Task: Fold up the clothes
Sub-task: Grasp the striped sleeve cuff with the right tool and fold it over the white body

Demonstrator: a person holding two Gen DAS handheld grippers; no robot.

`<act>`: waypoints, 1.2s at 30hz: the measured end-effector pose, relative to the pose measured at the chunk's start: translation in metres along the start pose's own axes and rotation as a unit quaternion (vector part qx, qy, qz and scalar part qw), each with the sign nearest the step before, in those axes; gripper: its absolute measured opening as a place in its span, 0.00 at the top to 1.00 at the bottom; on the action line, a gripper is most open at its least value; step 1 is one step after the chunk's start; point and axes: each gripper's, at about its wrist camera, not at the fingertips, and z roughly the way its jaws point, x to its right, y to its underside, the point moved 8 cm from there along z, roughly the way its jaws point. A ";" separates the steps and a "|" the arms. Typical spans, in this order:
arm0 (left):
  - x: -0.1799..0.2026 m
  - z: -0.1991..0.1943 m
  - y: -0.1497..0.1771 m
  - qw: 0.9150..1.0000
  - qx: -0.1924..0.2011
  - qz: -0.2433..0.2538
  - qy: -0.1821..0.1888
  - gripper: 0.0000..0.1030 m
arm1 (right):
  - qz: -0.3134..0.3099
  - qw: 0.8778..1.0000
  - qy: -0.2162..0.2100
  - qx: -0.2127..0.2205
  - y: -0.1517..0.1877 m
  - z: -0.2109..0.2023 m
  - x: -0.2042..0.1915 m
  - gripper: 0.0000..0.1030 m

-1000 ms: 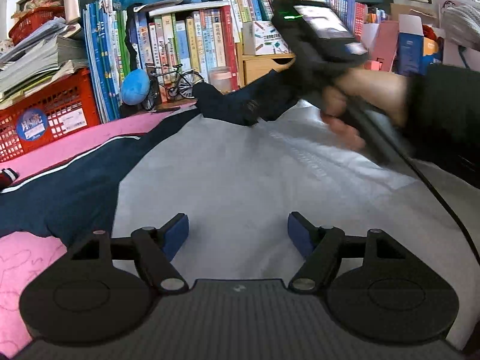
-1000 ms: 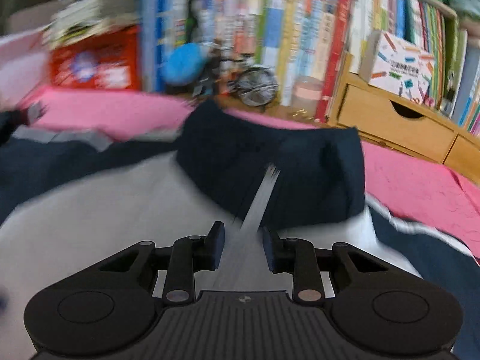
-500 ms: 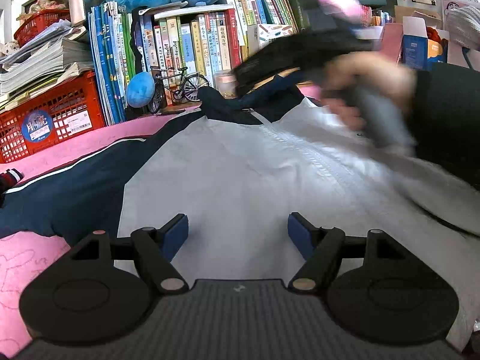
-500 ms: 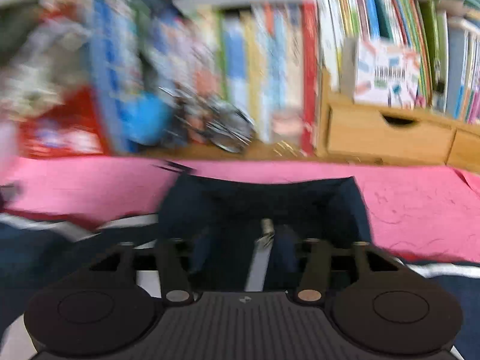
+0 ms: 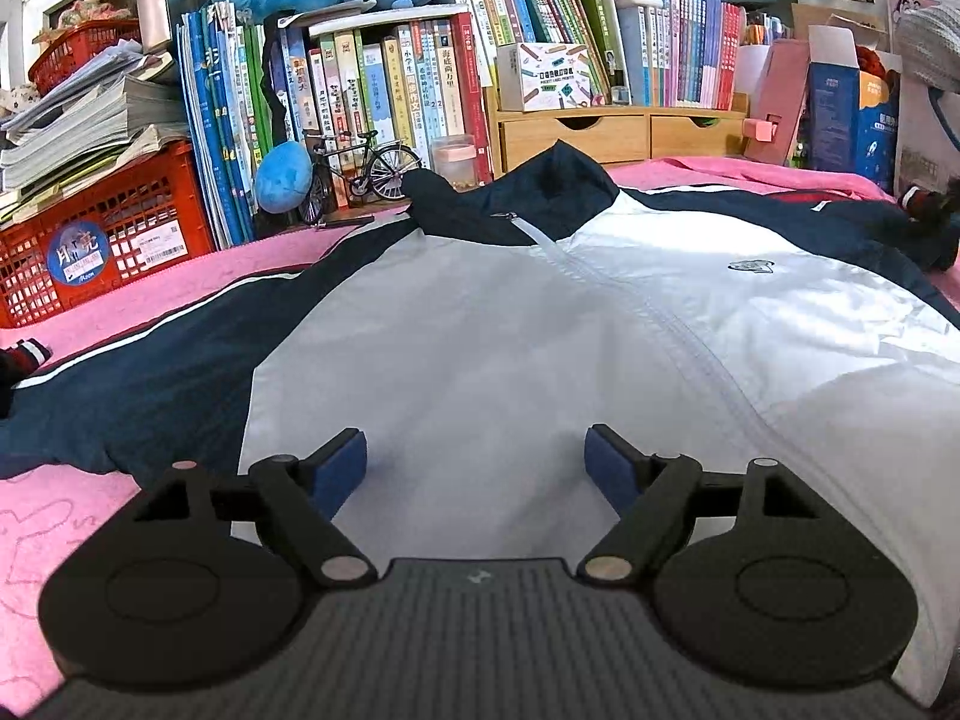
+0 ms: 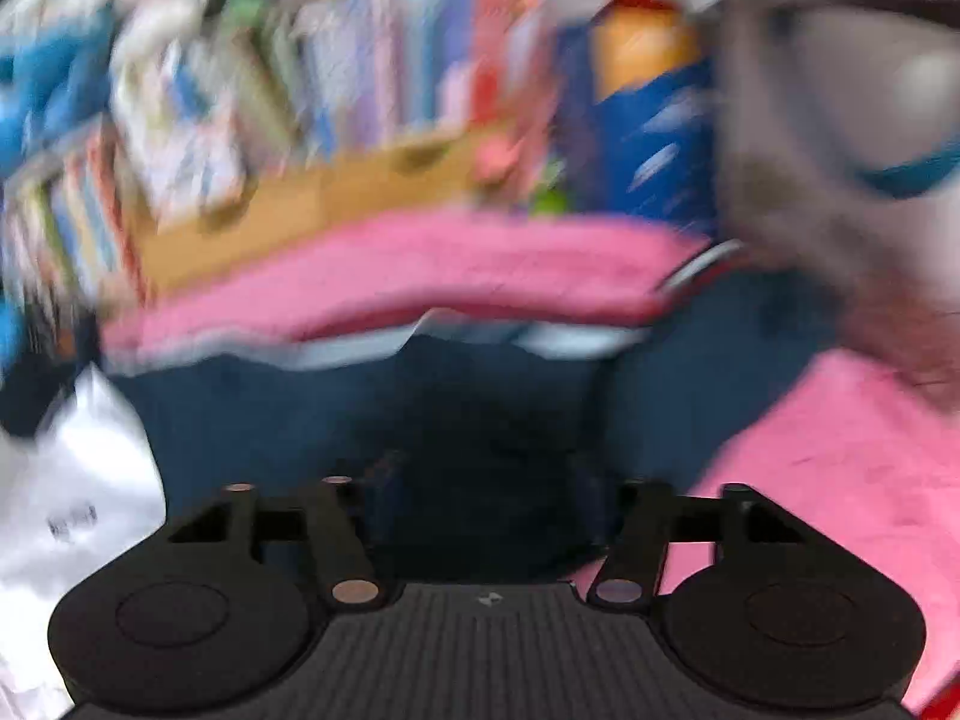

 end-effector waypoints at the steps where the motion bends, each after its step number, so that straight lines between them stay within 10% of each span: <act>1: 0.000 0.000 0.000 1.000 0.000 0.001 -0.001 0.21 | -0.007 0.999 0.038 0.030 -0.007 -0.010 0.013 0.11; 5: -0.002 0.000 0.001 1.000 0.000 0.001 -0.003 0.19 | -0.051 0.983 0.166 0.065 -0.030 -0.009 0.042 0.06; 10: -0.002 0.001 0.001 1.000 -0.001 0.001 -0.007 0.18 | -0.112 0.974 0.195 0.018 -0.035 0.049 0.032 0.03; 11: -0.002 0.001 0.001 1.000 -0.001 0.001 -0.006 0.18 | -0.117 0.972 0.205 0.003 -0.032 0.061 0.035 0.12; 12: -0.003 0.001 0.001 1.000 -0.001 0.000 -0.005 0.18 | -0.111 0.970 0.215 -0.021 -0.028 0.074 0.041 0.56; 13: -0.003 0.001 0.001 1.000 -0.001 -0.001 -0.005 0.18 | -0.089 0.971 0.217 -0.049 -0.024 0.087 0.049 0.79; 17: -0.003 0.001 0.001 1.000 -0.001 -0.003 -0.003 0.18 | 0.039 0.979 0.201 -0.013 -0.049 0.070 0.057 0.89; 20: -0.003 0.001 0.001 1.000 0.000 -0.004 -0.001 0.18 | 0.041 0.991 0.105 0.069 -0.091 0.028 0.009 0.89; 23: -0.002 0.000 0.002 1.000 0.001 -0.002 -0.001 0.18 | 0.023 0.989 -0.081 0.122 -0.125 -0.024 -0.072 0.89; 29: -0.003 -0.001 0.002 1.000 0.005 -0.006 0.000 0.18 | -0.051 0.892 -0.438 0.097 -0.106 -0.094 -0.244 0.74; 32: -0.002 -0.002 0.002 1.000 0.007 -0.005 -0.001 0.18 | -0.114 0.887 -0.446 0.035 -0.060 -0.082 -0.302 0.16; 36: -0.002 -0.004 0.002 1.000 0.010 -0.004 0.003 0.18 | -0.154 0.906 -0.394 -0.029 -0.005 -0.054 -0.321 0.14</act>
